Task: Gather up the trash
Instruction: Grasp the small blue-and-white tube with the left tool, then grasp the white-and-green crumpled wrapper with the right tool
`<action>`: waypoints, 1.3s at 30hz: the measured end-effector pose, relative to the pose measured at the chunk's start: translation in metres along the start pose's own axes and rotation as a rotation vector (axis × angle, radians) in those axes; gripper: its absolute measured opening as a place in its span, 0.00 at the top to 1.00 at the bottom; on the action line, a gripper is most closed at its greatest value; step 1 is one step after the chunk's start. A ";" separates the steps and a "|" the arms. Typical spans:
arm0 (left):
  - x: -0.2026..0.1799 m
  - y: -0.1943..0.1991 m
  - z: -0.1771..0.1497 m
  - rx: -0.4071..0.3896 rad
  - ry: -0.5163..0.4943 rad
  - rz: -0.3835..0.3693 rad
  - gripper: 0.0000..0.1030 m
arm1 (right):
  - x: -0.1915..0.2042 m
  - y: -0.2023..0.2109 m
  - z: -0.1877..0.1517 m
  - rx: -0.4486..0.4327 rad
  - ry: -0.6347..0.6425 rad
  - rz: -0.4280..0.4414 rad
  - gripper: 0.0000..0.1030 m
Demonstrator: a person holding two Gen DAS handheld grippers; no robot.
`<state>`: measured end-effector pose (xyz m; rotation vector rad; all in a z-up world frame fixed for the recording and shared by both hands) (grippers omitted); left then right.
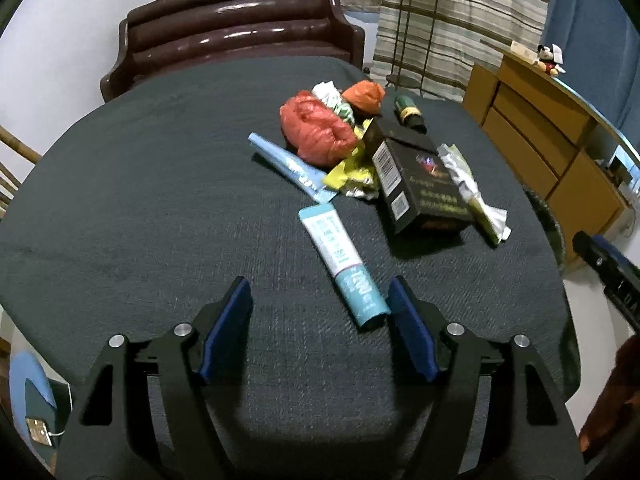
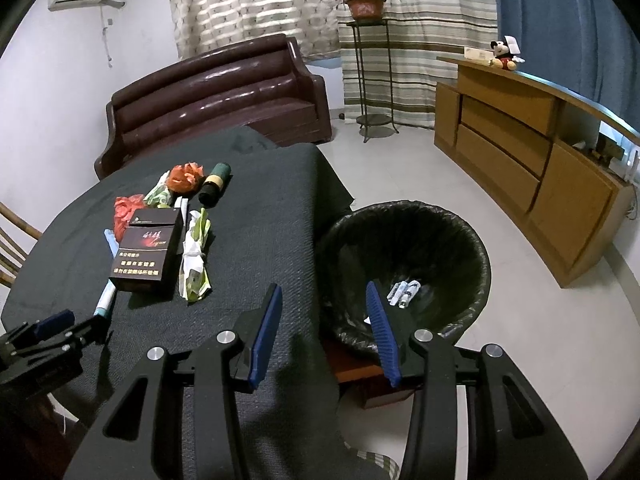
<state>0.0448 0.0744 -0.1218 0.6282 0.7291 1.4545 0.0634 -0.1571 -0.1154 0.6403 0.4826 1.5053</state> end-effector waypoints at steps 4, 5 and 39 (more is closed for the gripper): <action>-0.005 -0.006 0.007 -0.010 -0.016 -0.009 0.32 | 0.001 -0.002 -0.002 0.009 0.001 0.002 0.57; -0.007 -0.009 0.009 -0.008 -0.019 -0.008 0.32 | 0.000 -0.002 -0.002 0.011 0.001 0.003 0.57; 0.048 -0.008 0.039 -0.060 -0.013 -0.065 0.86 | 0.086 -0.030 0.014 0.081 0.117 0.094 0.57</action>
Point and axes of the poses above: each gripper's, at about its wrist camera, not at the fingertips, and y roughly against the way its jaws point, x to its left, z to its top, the point moved 10 cm from there along -y, roughly the way its jaws point, and after that the axes turned 2 degrees about -z, right-handed, at the moved point
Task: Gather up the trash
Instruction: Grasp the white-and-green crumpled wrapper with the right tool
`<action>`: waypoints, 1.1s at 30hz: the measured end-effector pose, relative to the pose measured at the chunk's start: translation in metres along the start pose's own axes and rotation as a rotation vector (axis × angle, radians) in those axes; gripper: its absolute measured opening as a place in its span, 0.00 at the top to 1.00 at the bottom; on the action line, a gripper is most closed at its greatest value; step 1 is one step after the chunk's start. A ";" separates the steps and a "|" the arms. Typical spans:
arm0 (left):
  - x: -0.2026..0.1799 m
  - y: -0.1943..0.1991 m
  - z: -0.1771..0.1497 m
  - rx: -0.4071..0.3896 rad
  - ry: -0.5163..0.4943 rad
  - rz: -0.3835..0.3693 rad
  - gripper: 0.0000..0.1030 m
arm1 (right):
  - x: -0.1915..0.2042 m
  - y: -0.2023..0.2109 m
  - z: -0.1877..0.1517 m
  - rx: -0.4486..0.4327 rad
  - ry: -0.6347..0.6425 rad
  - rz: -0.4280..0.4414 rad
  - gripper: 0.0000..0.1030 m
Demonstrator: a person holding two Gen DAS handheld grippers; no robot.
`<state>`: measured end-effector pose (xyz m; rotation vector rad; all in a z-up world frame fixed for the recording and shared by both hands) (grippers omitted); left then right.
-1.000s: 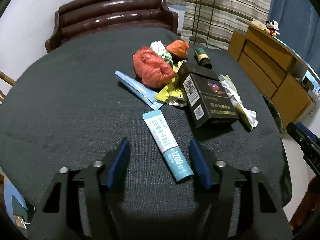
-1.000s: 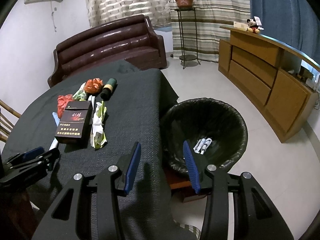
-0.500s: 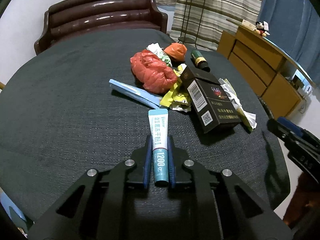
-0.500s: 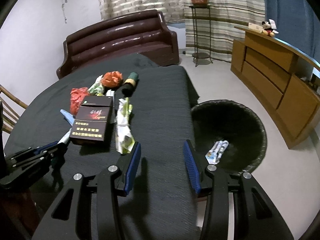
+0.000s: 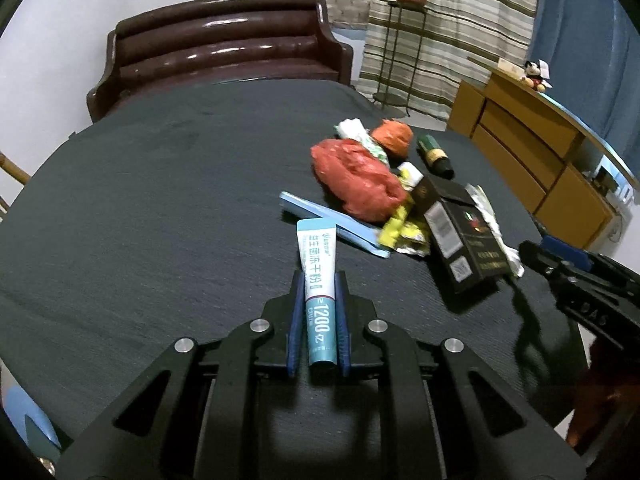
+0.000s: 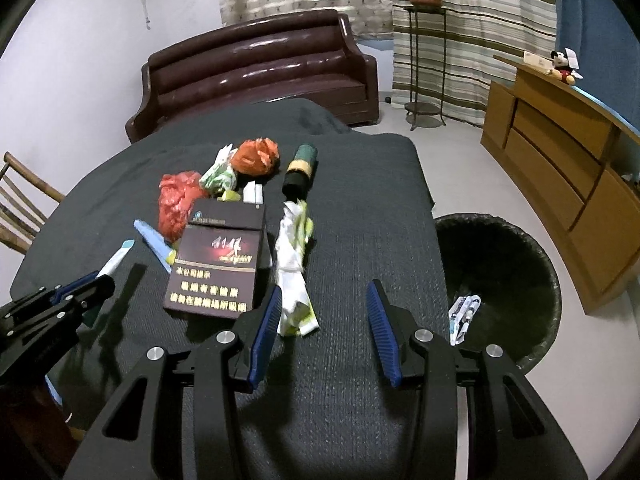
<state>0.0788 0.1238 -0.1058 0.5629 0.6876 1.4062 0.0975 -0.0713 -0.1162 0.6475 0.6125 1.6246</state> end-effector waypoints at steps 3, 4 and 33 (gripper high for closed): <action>0.010 0.000 0.005 -0.008 0.013 0.012 0.86 | 0.000 0.003 0.006 -0.007 -0.003 -0.004 0.57; 0.013 -0.001 0.007 -0.010 0.017 0.015 0.86 | 0.000 0.002 0.007 -0.003 0.003 -0.006 0.57; 0.029 -0.010 0.012 -0.003 0.045 0.019 0.86 | 0.027 -0.034 0.010 0.081 0.136 0.001 0.80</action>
Point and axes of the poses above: each gripper's, at about its wrist camera, not at the fingertips, and y roughly against the way its jaws point, x to its left, z to its top, the point moved 10 cm from there along -y, roughly the way its jaws point, and after that the axes turned 2 degrees about -z, right-handed, at the moved point
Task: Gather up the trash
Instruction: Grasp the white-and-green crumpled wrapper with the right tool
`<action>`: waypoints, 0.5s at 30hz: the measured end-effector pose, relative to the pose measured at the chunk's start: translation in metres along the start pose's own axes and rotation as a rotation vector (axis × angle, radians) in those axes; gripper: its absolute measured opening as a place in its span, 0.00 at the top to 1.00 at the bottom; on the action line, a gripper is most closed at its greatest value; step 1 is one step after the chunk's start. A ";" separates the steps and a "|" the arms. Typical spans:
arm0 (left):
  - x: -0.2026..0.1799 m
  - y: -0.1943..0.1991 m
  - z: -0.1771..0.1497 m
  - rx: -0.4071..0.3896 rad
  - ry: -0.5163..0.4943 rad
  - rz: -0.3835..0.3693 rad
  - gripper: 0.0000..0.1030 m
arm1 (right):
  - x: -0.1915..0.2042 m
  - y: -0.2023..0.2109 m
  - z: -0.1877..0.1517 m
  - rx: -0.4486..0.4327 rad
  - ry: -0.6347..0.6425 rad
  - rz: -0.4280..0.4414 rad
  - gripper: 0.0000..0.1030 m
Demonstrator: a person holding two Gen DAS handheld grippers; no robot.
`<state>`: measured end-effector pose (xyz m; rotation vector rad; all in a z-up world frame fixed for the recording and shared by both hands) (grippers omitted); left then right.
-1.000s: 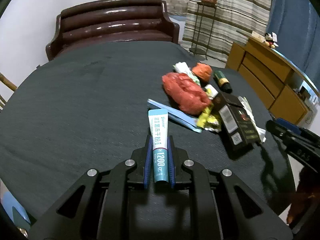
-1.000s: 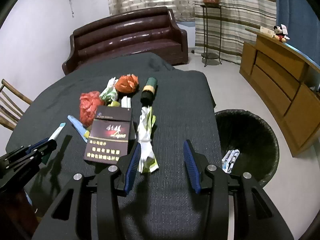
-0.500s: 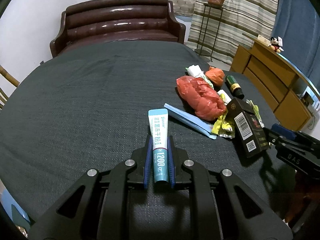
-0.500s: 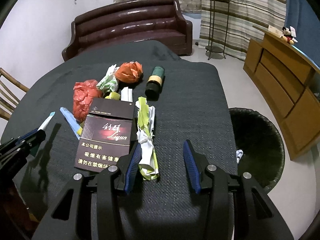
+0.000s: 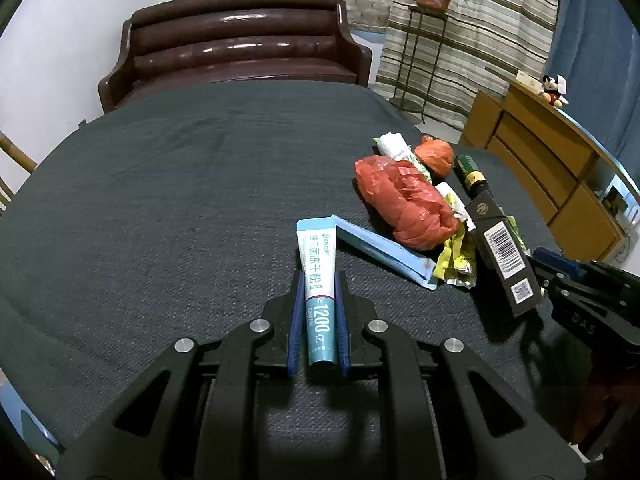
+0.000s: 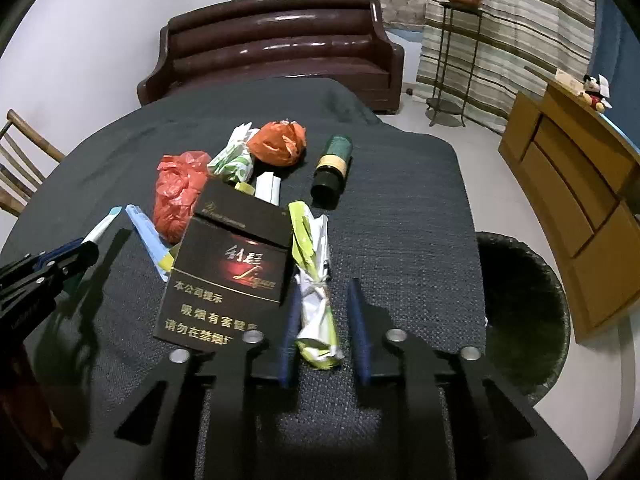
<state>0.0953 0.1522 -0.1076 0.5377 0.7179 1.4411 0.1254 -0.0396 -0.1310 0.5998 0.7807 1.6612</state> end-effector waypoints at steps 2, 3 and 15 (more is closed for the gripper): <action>0.000 -0.001 0.000 0.002 0.001 -0.002 0.86 | -0.001 -0.001 -0.001 0.005 0.000 0.000 0.83; 0.001 -0.002 0.001 0.003 0.002 -0.003 0.86 | -0.001 -0.002 -0.001 0.004 0.000 0.002 0.83; -0.007 -0.006 0.001 0.011 -0.004 -0.012 0.86 | -0.005 0.001 -0.002 -0.028 -0.031 -0.007 0.85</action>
Point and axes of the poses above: each gripper's, at about its wrist camera, not at the fingertips, and y roughly against the way its jaws point, x to its left, z to its top, the point moved 10 cm from there along -y, roughly the way its jaws point, and after that the axes turned 2 degrees about -z, right-handed, at the moved point
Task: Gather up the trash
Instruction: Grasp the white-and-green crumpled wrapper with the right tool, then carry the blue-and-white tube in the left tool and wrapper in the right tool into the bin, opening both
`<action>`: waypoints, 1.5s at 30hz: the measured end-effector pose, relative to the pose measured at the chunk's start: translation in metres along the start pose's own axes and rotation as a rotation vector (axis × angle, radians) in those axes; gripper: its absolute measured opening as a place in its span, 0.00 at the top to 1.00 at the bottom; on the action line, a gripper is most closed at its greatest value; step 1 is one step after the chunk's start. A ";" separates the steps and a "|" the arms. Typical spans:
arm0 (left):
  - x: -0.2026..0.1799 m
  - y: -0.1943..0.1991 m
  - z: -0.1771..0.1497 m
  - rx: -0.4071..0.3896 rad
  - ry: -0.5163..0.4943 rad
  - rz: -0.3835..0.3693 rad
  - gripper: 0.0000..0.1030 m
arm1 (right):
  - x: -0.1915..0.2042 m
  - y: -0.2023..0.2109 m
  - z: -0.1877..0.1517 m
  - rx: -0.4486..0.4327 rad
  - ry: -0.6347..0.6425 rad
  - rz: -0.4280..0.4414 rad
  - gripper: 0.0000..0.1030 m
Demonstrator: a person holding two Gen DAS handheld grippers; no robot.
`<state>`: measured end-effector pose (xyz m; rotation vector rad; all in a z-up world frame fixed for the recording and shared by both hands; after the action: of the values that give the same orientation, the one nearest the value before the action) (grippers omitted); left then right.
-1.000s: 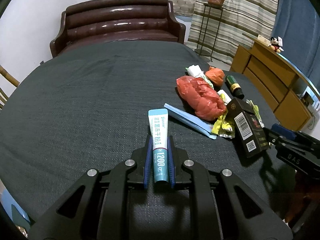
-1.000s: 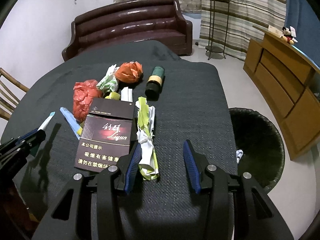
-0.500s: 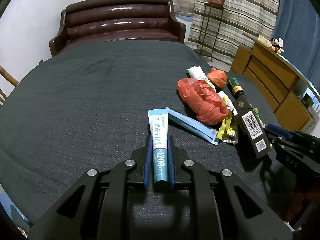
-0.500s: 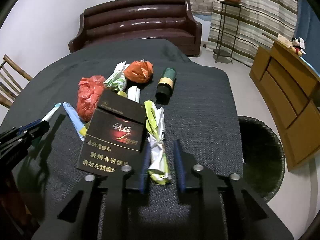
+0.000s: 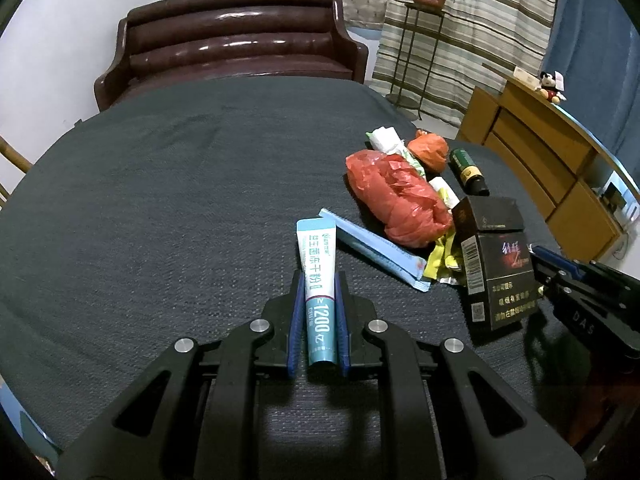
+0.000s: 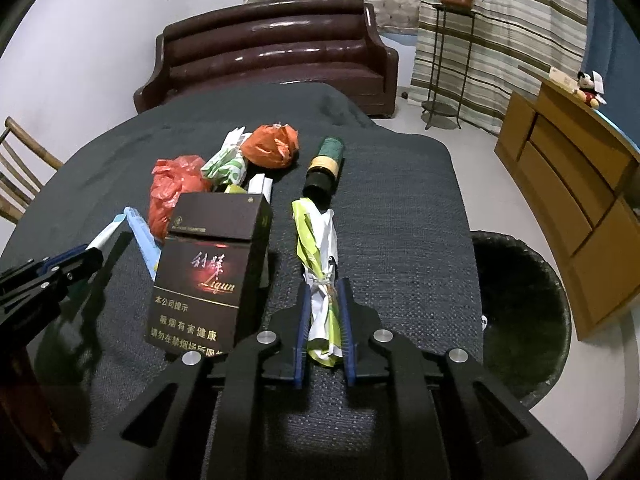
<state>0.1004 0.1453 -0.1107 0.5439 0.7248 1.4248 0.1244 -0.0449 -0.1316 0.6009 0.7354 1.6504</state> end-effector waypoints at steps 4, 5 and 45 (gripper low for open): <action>-0.012 0.002 0.002 -0.010 -0.015 -0.016 0.86 | -0.007 0.004 0.000 -0.012 -0.024 -0.004 0.85; -0.016 0.002 0.003 -0.012 -0.018 -0.021 0.86 | -0.009 0.004 0.000 -0.015 -0.028 -0.006 0.85; -0.277 -0.041 0.029 -0.061 -0.314 -0.235 0.86 | -0.212 0.043 -0.006 -0.163 -0.289 -0.264 0.85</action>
<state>0.1504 -0.1309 -0.0867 0.5975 0.4746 1.1078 0.1328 -0.2590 -0.1029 0.5832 0.4436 1.3302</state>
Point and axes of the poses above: each gripper's, at about its wrist camera, not at the fingertips, and y roughly against the way its jaws point, x to its left, z to its top, the point moved 10 cm from there along -y, roughly the way its jaws point, and after that the axes turned 2 degrees about -z, right-handed, at the moved point
